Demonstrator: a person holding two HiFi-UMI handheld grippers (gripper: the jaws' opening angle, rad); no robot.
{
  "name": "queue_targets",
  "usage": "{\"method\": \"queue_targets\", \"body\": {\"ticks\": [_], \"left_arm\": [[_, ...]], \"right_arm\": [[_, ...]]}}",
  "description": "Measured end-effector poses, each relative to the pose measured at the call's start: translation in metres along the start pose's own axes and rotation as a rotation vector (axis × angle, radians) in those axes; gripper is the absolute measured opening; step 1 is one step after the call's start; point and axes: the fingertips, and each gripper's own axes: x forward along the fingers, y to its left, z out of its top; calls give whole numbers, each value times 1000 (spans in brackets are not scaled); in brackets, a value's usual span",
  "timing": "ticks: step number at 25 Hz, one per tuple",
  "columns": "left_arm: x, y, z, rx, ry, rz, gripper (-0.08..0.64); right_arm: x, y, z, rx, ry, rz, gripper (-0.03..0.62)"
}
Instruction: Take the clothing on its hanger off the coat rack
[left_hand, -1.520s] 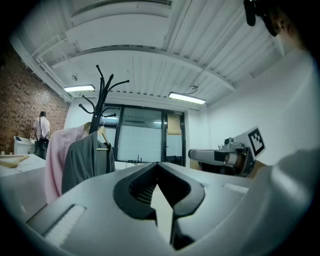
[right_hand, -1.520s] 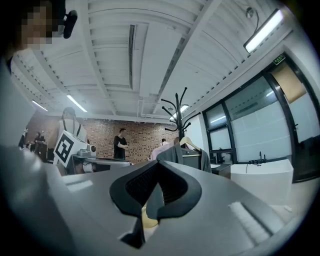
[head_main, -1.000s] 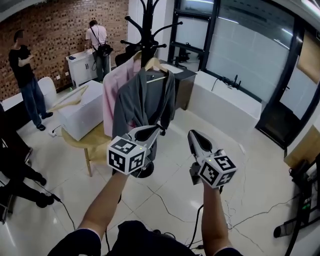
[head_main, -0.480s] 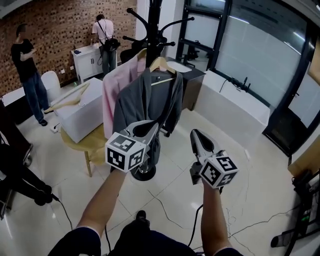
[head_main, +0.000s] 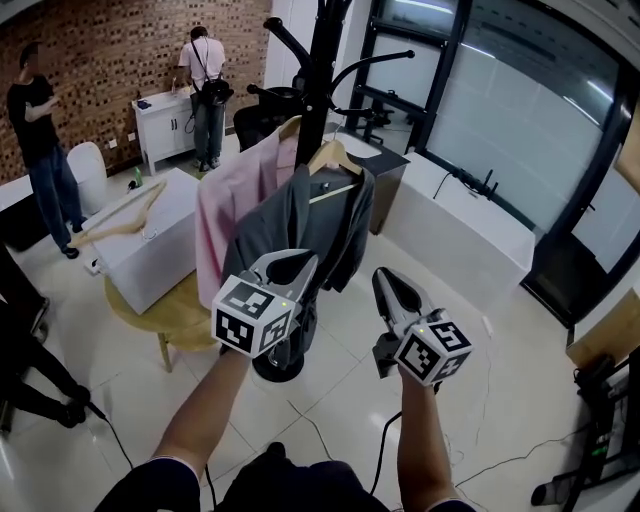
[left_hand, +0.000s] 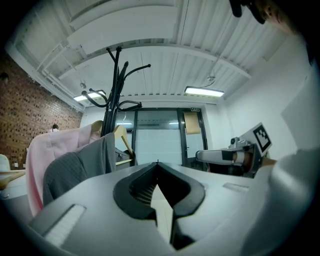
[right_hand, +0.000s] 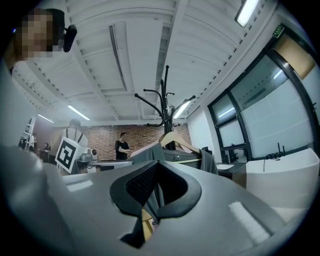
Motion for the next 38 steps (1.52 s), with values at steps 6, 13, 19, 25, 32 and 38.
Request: {"method": "queue_targets", "body": {"ticks": [6, 13, 19, 25, 32, 38], "left_arm": [[17, 29, -1, 9, 12, 58, 12], [20, 46, 2, 15, 22, 152, 12], [21, 66, 26, 126, 45, 230, 32], [28, 89, 61, 335, 135, 308, 200], [70, 127, 49, 428, 382, 289, 269], [98, 142, 38, 446, 503, 263, 273]], "right_arm": [[35, -9, 2, -11, 0, 49, 2], [55, -10, 3, -27, 30, 136, 2], [62, -7, 9, -28, 19, 183, 2], [65, -5, 5, -12, 20, 206, 2], [62, -17, 9, -9, 11, 184, 2], [52, -28, 12, -5, 1, 153, 2]]}}
